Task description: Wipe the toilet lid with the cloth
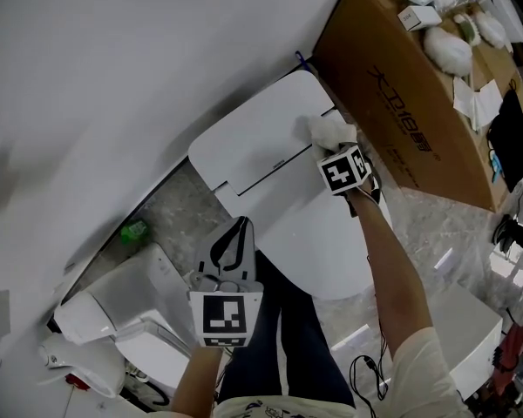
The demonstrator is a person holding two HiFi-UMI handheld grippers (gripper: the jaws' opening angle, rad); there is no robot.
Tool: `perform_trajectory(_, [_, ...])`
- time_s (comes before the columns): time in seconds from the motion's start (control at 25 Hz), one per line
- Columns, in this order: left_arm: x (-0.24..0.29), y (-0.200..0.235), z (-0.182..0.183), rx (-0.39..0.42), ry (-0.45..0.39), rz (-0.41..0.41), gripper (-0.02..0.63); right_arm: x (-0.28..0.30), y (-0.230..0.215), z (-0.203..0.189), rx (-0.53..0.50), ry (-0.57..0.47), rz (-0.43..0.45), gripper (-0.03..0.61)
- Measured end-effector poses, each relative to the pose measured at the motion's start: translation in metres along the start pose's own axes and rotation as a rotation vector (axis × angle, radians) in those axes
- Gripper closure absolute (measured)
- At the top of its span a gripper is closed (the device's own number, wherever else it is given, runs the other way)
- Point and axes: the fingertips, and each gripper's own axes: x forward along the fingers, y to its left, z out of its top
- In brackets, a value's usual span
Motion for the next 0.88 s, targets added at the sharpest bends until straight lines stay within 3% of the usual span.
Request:
perform_trajectory(0.4, [-0.001,-0.01,0.003,0.009,-0.01,-0.015,0.603,-0.01,-0.002,-0.04,0.019,0.021,-0.017,0.486])
perform_trajectory(0.88, [-0.006,-0.041,0.004,0.043,-0.019,-0.059,0.603,-0.029,-0.003,-0.129,0.113,0.069,-0.038,0.486])
